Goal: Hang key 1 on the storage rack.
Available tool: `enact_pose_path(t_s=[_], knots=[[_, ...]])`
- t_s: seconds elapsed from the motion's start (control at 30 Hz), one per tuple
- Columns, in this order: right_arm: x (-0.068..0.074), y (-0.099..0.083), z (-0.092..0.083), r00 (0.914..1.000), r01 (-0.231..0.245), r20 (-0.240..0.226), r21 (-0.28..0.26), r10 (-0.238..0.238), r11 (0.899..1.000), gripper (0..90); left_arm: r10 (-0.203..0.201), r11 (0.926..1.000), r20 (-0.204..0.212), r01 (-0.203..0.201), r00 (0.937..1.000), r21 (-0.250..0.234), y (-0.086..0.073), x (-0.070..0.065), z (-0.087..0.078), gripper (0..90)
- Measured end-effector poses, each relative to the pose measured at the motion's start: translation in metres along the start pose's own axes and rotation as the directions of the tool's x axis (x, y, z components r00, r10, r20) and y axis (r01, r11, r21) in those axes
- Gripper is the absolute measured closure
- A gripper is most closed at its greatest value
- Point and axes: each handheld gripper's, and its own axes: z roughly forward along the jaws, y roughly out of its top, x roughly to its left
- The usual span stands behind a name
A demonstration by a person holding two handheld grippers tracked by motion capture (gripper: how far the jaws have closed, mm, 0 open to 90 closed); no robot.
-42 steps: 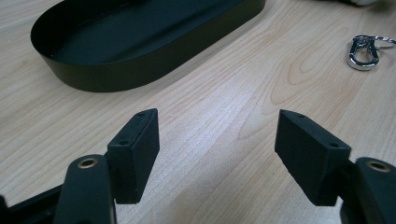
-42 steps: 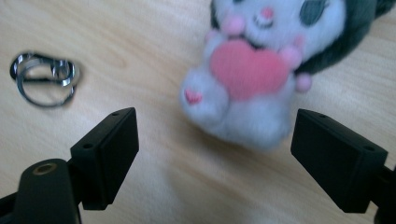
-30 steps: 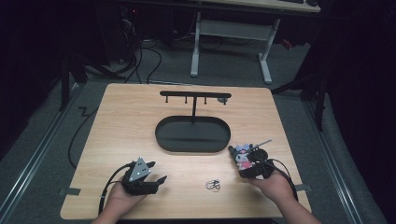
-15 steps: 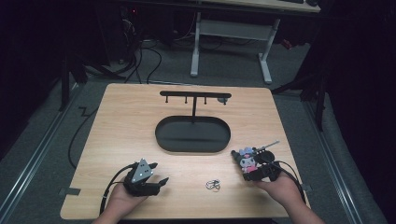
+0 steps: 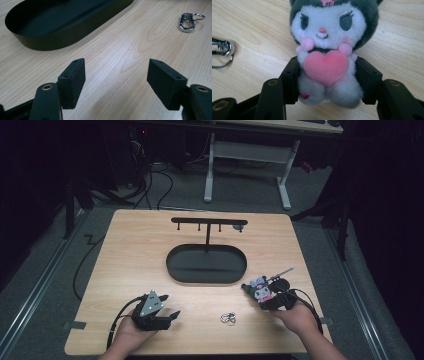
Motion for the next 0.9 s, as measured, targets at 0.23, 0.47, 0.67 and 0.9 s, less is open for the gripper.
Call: enact_pose_path(t_s=[0.23, 0.47, 0.67, 0.9], knots=[[0.003, -0.005, -0.006, 0.9995, 0.027, -0.014, -0.003, -0.027, 1.000, 47.9, -0.002, 1.0000, -0.002, 0.002, 1.0000, -0.004, 0.000, 0.000, 0.001, 31.8], [0.006, -0.007, -0.017, 0.9987, 0.041, -0.027, -0.022, -0.042, 0.999, 47.9, -0.010, 0.9999, -0.012, 0.010, 0.9999, -0.010, -0.001, 0.002, 0.001, 31.8], [0.007, -0.001, -0.026, 0.9981, 0.045, -0.039, -0.051, -0.047, 0.998, 47.9, -0.023, 0.9996, -0.014, 0.022, 0.9996, -0.017, -0.002, 0.004, -0.001, 31.8], [0.007, 0.006, -0.030, 0.9972, 0.049, -0.053, -0.067, -0.052, 0.997, 48.0, -0.021, 0.9996, -0.015, 0.021, 0.9997, -0.019, -0.001, 0.005, -0.001, 31.8]])
